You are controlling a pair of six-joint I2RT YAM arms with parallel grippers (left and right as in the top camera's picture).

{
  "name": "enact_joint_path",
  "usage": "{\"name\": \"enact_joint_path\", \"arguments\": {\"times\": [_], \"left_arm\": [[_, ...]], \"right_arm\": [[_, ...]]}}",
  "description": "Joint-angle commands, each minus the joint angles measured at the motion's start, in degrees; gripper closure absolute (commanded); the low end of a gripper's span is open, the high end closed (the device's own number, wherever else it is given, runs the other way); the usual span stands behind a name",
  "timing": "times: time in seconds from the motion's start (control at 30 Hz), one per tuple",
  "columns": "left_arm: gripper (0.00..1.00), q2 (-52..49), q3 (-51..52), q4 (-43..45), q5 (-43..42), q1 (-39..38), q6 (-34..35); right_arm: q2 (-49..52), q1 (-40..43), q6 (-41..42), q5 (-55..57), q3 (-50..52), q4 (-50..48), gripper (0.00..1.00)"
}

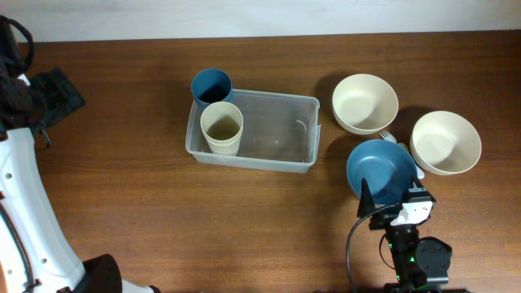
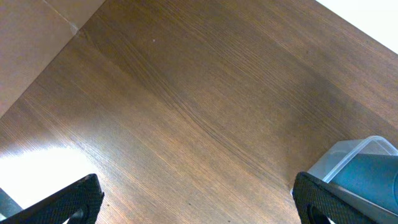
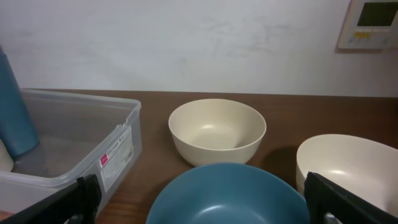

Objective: Pack container

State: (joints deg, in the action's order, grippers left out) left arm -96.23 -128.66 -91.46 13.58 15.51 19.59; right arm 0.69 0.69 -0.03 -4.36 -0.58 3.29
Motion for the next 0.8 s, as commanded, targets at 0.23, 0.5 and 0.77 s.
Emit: {"name": "enact_joint_path", "arguments": {"times": [0.23, 0.5, 0.77], "left_arm": [[0.01, -0.2, 0.4, 0.1, -0.3, 0.2, 1.0], [0.01, -0.2, 0.4, 0.1, -0.3, 0.2, 1.0], [0.00, -0.2, 0.4, 0.1, -0.3, 0.2, 1.0]], "right_arm": [[1.9, -0.3, 0.9, -9.1, -12.5, 10.4, 0.01], [31.5, -0.3, -0.4, 0.2, -53.9, 40.7, 0.01], [61.2, -0.3, -11.6, 3.1, -90.9, 71.2, 0.01]]}}
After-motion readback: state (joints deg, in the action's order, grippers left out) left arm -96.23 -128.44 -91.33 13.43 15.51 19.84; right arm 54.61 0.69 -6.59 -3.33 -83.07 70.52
